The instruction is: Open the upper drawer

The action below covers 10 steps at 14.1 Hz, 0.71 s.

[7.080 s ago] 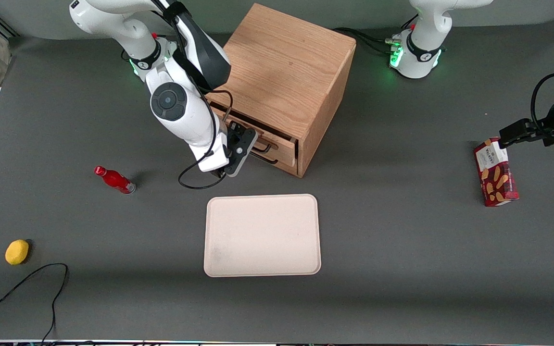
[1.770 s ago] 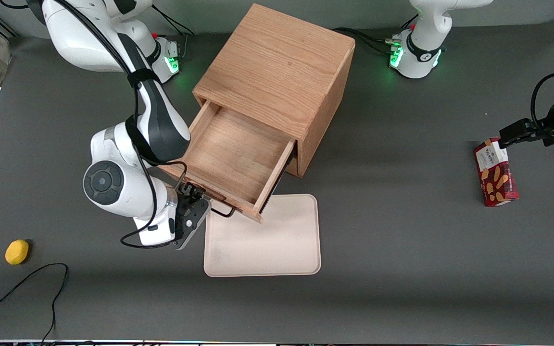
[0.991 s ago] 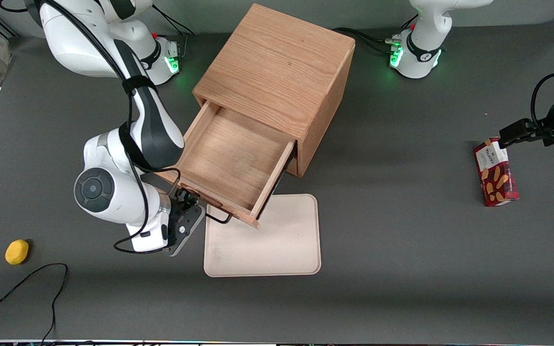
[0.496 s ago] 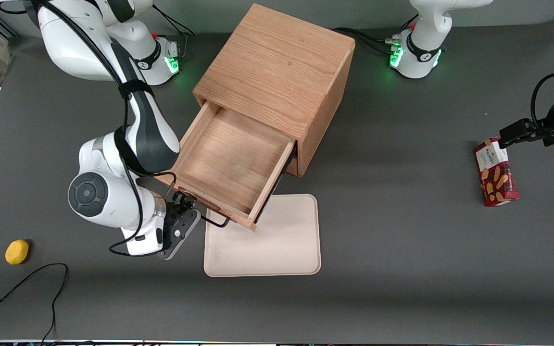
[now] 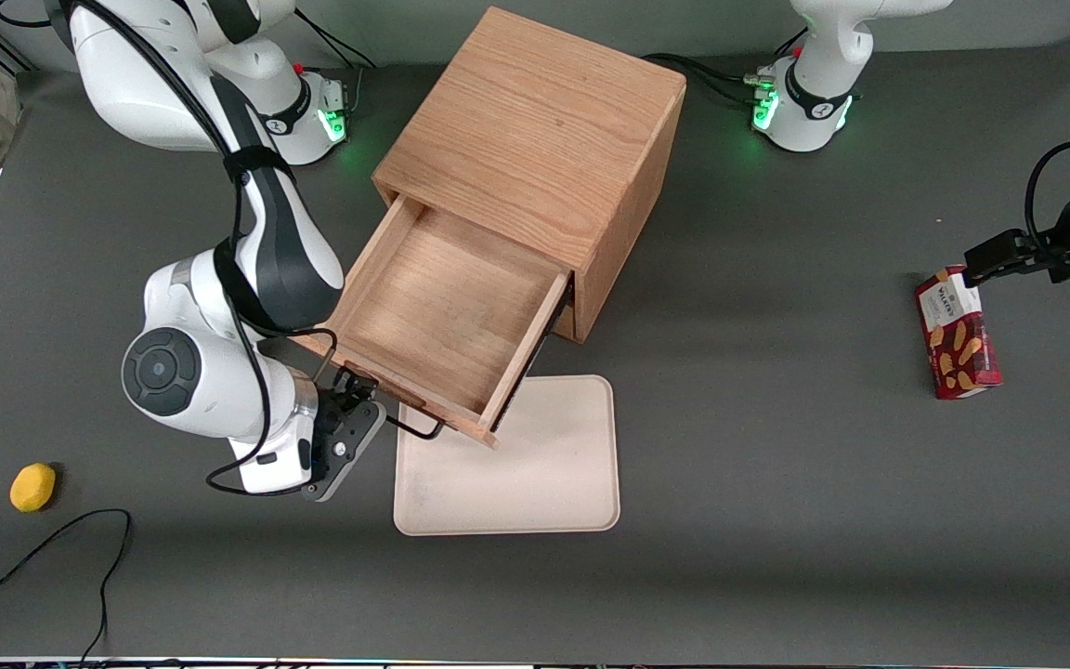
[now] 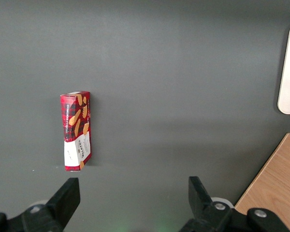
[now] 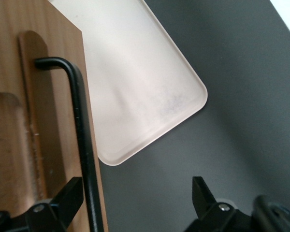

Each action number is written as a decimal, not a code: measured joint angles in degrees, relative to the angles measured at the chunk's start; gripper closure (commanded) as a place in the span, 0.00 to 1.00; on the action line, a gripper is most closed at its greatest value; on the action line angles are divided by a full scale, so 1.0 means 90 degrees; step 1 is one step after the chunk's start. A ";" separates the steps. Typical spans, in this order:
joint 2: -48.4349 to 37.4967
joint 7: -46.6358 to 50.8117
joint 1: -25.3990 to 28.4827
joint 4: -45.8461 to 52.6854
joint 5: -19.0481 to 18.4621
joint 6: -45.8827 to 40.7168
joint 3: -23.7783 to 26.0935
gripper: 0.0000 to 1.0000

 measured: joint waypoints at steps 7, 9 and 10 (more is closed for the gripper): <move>-0.0109 0.0000 -0.0086 0.0472 0.0001 -0.0600 -0.0004 0.00; -0.0193 0.0000 -0.0110 0.0680 0.0003 -0.0922 -0.0008 0.00; -0.0232 0.0000 -0.0114 0.0792 0.0003 -0.1101 -0.0021 0.00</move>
